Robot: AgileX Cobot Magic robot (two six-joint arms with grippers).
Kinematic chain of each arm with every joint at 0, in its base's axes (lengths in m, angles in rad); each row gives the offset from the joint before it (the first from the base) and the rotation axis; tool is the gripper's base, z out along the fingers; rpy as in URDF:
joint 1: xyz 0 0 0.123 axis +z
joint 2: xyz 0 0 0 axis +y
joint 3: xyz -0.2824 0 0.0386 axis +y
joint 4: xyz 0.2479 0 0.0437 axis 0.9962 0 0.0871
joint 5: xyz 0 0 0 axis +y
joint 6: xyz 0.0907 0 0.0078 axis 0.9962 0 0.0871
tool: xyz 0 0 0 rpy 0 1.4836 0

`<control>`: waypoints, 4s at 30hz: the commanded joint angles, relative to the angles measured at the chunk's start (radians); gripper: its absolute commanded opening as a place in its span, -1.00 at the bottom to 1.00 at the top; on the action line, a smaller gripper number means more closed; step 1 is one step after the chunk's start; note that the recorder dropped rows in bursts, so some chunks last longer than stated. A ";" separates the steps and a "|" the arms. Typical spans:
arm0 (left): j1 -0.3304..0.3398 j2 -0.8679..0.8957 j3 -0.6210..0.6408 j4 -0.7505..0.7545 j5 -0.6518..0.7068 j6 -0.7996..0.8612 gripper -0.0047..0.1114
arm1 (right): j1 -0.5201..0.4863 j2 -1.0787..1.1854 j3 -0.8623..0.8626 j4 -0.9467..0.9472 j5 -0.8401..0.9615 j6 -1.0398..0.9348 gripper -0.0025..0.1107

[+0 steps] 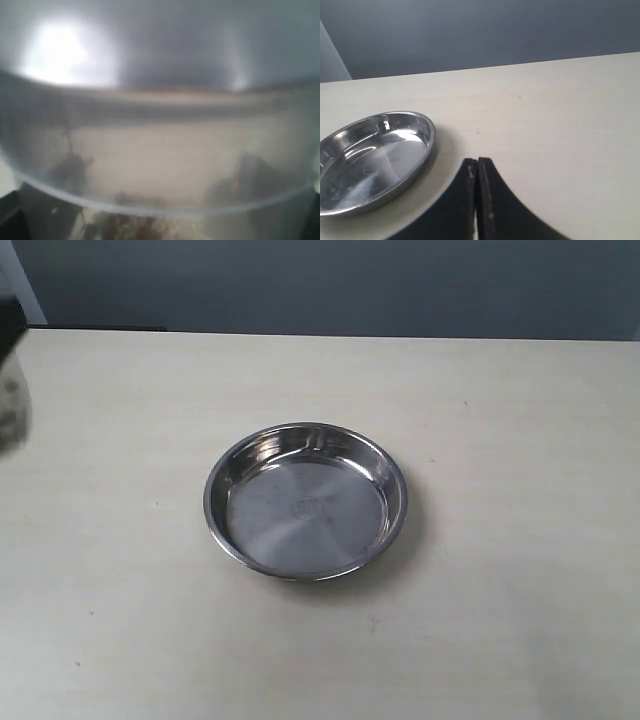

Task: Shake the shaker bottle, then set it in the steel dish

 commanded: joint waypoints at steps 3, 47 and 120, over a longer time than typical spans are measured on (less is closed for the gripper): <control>-0.003 0.044 0.032 -0.060 -0.006 -0.070 -0.91 | 0.001 -0.004 0.001 -0.001 -0.010 -0.001 -0.97; -0.003 0.444 -0.215 -0.405 0.518 0.628 -0.91 | 0.001 -0.004 0.001 -0.001 -0.010 -0.001 -0.97; 0.027 0.171 -0.232 -0.323 0.062 0.404 -0.91 | 0.001 -0.004 0.001 -0.001 -0.010 -0.001 -0.97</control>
